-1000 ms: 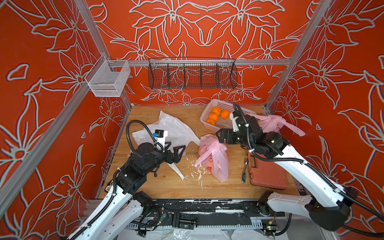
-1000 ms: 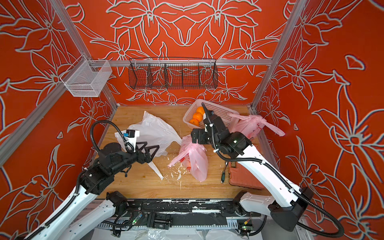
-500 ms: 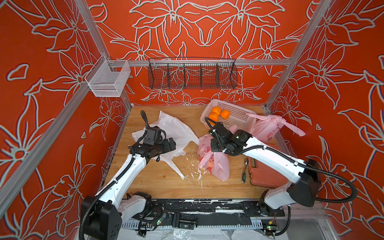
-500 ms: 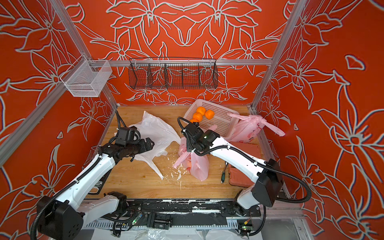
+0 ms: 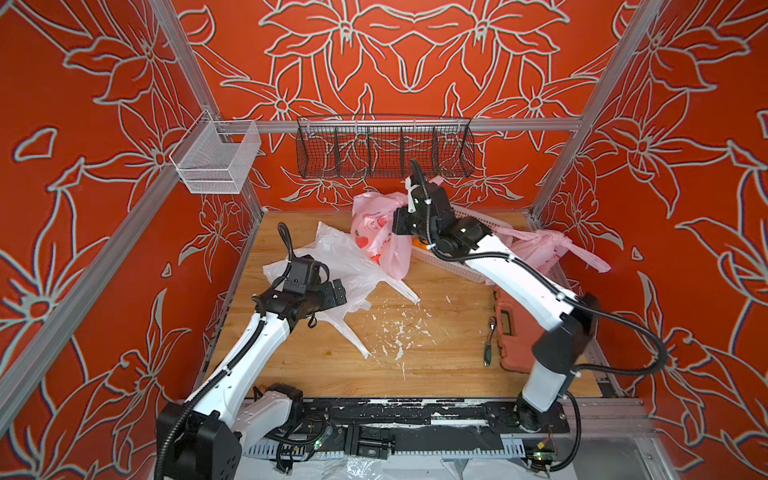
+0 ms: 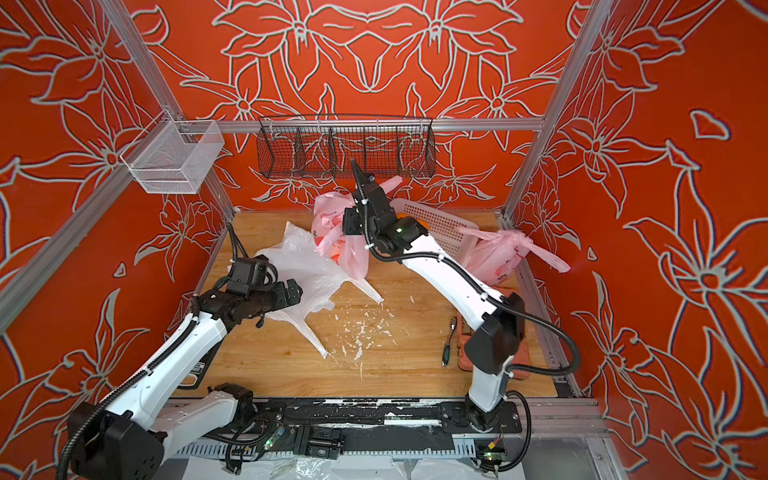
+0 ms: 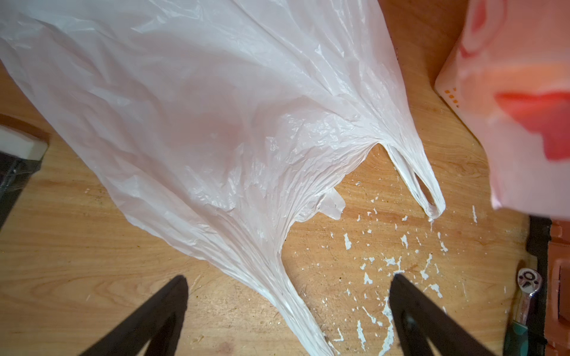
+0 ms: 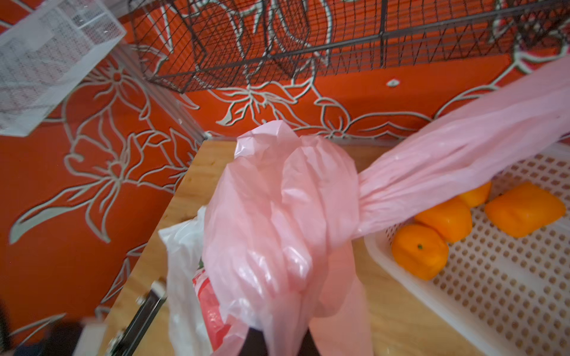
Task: Place the oranges into plastic bags & tie knots
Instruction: Pick up the plastic bag at the center of the board, then place the plastic bag at the center of the board.
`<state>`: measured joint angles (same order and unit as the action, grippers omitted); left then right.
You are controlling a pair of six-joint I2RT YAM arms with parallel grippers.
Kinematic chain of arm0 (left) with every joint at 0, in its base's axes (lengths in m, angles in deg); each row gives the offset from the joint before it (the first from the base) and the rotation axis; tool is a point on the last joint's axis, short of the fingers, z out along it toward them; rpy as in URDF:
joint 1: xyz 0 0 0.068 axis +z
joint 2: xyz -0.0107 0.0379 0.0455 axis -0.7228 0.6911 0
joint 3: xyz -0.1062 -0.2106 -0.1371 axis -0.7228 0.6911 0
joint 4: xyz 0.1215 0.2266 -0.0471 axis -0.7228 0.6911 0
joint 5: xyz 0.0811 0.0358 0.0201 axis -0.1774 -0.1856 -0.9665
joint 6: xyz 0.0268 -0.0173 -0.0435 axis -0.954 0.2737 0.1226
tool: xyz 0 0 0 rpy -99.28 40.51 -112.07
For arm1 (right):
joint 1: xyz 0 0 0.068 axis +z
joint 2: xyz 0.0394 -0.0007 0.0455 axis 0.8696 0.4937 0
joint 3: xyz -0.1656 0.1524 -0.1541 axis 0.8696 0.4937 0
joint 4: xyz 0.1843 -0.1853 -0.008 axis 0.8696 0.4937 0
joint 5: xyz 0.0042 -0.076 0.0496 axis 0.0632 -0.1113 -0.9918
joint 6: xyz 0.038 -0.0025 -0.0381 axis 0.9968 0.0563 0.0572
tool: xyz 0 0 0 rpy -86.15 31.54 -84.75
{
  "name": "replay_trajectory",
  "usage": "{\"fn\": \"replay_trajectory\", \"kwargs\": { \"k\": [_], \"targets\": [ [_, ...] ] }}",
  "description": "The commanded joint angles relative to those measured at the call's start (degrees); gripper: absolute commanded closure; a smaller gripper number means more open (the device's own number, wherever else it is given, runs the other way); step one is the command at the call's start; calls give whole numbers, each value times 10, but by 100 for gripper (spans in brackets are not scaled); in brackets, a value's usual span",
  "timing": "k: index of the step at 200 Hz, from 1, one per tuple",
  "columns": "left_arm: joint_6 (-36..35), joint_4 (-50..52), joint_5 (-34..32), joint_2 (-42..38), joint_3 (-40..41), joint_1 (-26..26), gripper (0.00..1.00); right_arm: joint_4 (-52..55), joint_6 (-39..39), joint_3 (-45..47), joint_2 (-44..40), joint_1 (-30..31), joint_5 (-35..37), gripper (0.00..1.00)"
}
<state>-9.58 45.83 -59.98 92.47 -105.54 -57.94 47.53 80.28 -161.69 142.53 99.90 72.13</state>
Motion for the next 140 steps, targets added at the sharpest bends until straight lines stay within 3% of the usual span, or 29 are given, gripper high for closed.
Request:
{"fn": "replay_trajectory", "kwargs": {
  "k": [1,9,23,28,34,51,75,116,140],
  "targets": [
    [-7,11,0,14,-18,2,1,-17,-45,-94,95,-18,59,91],
    [-10,13,6,27,-24,2,1,11,-57,-140,118,-20,66,60],
    [-26,15,23,52,-36,-4,1,5,-78,-144,113,-14,83,24],
    [-32,15,26,61,-38,-11,0,-6,-84,-127,99,-13,77,13],
    [-43,15,26,73,-42,-22,0,-20,-89,-99,80,-11,73,8],
    [-66,17,-18,112,-56,-77,3,-34,-94,-3,8,-8,54,3],
    [-99,20,-108,185,-73,-143,5,-81,-71,196,-135,-4,29,4],
    [-152,49,-131,320,-130,-145,8,-38,2,417,-345,-2,15,7],
    [-165,93,-154,403,-191,-145,10,14,20,484,-436,-2,33,9]
  ]
}}
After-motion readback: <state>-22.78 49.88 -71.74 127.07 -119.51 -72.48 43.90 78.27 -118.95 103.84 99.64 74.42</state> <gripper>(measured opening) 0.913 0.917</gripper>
